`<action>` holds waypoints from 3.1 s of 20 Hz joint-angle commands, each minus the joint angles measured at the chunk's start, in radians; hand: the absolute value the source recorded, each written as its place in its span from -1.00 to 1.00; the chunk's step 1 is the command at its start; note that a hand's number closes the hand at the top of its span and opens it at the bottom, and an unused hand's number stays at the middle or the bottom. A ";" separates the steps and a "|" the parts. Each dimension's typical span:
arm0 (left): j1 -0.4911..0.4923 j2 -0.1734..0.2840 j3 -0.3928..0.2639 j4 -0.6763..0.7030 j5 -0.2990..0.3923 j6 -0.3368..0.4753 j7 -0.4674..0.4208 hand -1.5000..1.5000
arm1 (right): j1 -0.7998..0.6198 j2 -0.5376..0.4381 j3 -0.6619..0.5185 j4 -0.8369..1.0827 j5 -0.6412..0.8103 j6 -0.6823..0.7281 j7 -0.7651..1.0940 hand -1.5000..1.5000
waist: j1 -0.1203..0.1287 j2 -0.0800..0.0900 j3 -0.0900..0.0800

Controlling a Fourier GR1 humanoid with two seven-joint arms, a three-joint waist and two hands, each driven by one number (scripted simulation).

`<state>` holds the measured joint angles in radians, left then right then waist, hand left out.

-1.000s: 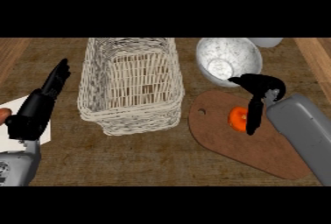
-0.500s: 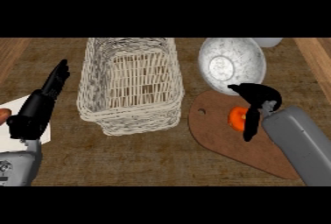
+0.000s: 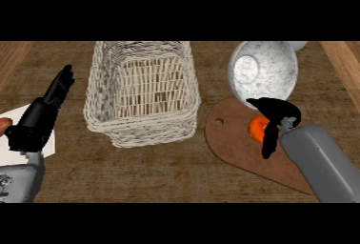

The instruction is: Pick the squash from the cutting board and place it in the basket

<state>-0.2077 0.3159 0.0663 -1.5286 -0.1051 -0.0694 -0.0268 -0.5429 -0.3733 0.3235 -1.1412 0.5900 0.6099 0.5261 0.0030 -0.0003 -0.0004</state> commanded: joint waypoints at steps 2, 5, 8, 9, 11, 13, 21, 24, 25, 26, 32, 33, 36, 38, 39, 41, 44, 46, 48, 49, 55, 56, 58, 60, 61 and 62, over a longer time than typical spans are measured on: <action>-0.016 -0.013 0.018 0.068 -0.027 -0.014 -0.060 0.00 | -0.001 0.010 -0.042 0.045 0.064 0.018 -0.030 -1.00 | -0.002 0.001 0.000; -0.043 -0.030 0.007 -0.025 -0.032 -0.003 0.074 0.00 | 0.025 0.032 -0.064 0.024 0.079 0.008 -0.031 -1.00 | -0.002 0.000 0.000; 0.021 -0.030 0.018 -0.021 -0.027 -0.037 -0.009 0.00 | 0.023 0.058 -0.054 0.113 0.147 -0.048 -0.081 -1.00 | 0.002 0.001 0.000; 0.047 -0.025 0.026 -0.074 -0.016 -0.042 0.033 0.00 | 0.120 0.015 -0.059 -0.038 0.110 0.020 -0.054 -1.00 | -0.003 -0.001 0.000; 0.041 -0.041 0.016 -0.081 -0.041 -0.030 0.035 0.00 | 0.040 0.068 -0.087 0.063 0.130 0.016 -0.059 -1.00 | 0.001 0.000 0.000; 0.040 -0.043 0.019 -0.068 -0.038 -0.036 0.017 0.00 | -0.001 0.077 -0.125 0.146 0.132 -0.032 -0.095 1.00 | 0.003 0.001 0.001; -0.032 -0.060 0.018 -0.021 -0.061 -0.027 0.042 0.00 | 0.058 0.059 -0.059 0.128 0.231 -0.095 -0.233 1.00 | 0.000 0.001 0.001; -0.015 -0.042 0.045 -0.065 -0.043 -0.040 0.061 0.00 | -0.027 0.116 -0.063 0.231 0.273 -0.168 -0.243 1.00 | 0.009 0.003 0.001; 0.006 -0.091 -0.009 -0.059 -0.083 -0.011 0.055 0.00 | 0.023 0.077 -0.059 0.207 0.292 -0.195 -0.279 1.00 | 0.003 0.002 0.001; 0.004 -0.055 0.030 -0.027 -0.069 -0.030 0.005 0.00 | 0.089 0.082 -0.031 0.157 0.310 -0.226 -0.278 1.00 | -0.001 0.001 0.001; 0.008 -0.080 0.002 -0.060 -0.072 -0.031 0.009 0.00 | -0.191 -0.045 -0.122 0.411 0.372 -0.391 -0.501 1.00 | 0.044 0.013 0.003; -0.005 -0.077 0.008 -0.053 -0.041 -0.059 0.012 0.00 | -0.186 -0.015 -0.102 0.461 0.408 -0.480 -0.520 1.00 | 0.051 0.017 0.003; -0.038 -0.088 0.004 -0.013 -0.062 -0.037 0.010 0.00 | -0.253 -0.029 -0.142 0.543 0.421 -0.608 -0.572 1.00 | 0.050 0.023 0.003; -0.042 -0.072 0.017 -0.002 -0.067 -0.038 0.015 0.00 | -0.322 -0.020 -0.201 0.532 0.380 -0.634 -0.563 1.00 | 0.040 0.018 0.003; -0.056 -0.052 0.037 -0.031 -0.045 -0.053 0.055 0.00 | -0.298 -0.040 -0.238 0.529 0.349 -0.689 -0.611 1.00 | 0.040 0.017 0.004; -0.018 -0.073 0.013 -0.044 -0.056 -0.047 0.027 0.00 | -0.316 -0.013 -0.312 0.474 0.266 -0.725 -0.634 1.00 | 0.030 0.010 0.004; -0.021 -0.049 0.044 -0.031 -0.047 -0.051 0.024 0.00 | -0.395 0.039 -0.419 0.408 0.112 -0.683 -0.695 1.00 | 0.023 0.001 0.003; -0.004 -0.050 0.039 -0.055 -0.043 -0.059 0.033 0.00 | -0.419 0.054 -0.459 0.397 0.051 -0.668 -0.744 1.00 | 0.024 0.001 0.003; -0.022 -0.050 0.034 -0.032 -0.050 -0.061 0.026 0.00 | -0.495 0.064 -0.503 0.391 -0.027 -0.594 -0.777 1.00 | 0.023 0.004 0.002; -0.023 -0.046 0.041 -0.023 -0.049 -0.062 0.033 0.00 | -0.550 0.043 -0.509 0.398 -0.031 -0.561 -0.752 1.00 | 0.021 0.004 0.001; -0.024 -0.073 0.043 0.020 -0.073 -0.023 0.001 0.00 | -0.659 0.113 -0.477 0.264 -0.087 -0.434 -0.628 1.00 | -0.006 -0.004 0.000; -0.034 -0.049 0.059 0.011 -0.058 -0.043 -0.005 0.00 | -0.775 0.091 -0.503 0.329 -0.100 -0.409 -0.588 1.00 | 0.012 0.000 -0.001; -0.003 -0.090 0.015 -0.026 -0.081 -0.026 0.014 0.00 | -0.800 0.120 -0.501 0.346 -0.118 -0.385 -0.559 1.00 | 0.014 0.001 0.000; 0.025 -0.060 0.041 -0.028 -0.061 -0.057 -0.015 0.00 | -0.823 0.139 -0.501 0.361 -0.123 -0.383 -0.518 1.00 | 0.014 0.001 0.000; -0.033 -0.077 0.032 -0.018 -0.062 -0.045 0.042 0.00 | -0.845 0.164 -0.470 0.356 -0.108 -0.369 -0.505 1.00 | 0.010 0.001 0.000; -0.040 -0.068 0.024 0.008 -0.088 -0.038 0.016 0.00 | -0.924 0.173 -0.484 0.371 -0.124 -0.344 -0.424 1.00 | 0.010 0.001 -0.001</action>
<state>-0.2203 0.2521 0.1020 -1.5452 -0.1701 -0.1178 -0.0114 -1.3428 -0.2387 -0.1643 -0.7913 0.4863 0.2132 -0.0079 0.0143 -0.0002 -0.0006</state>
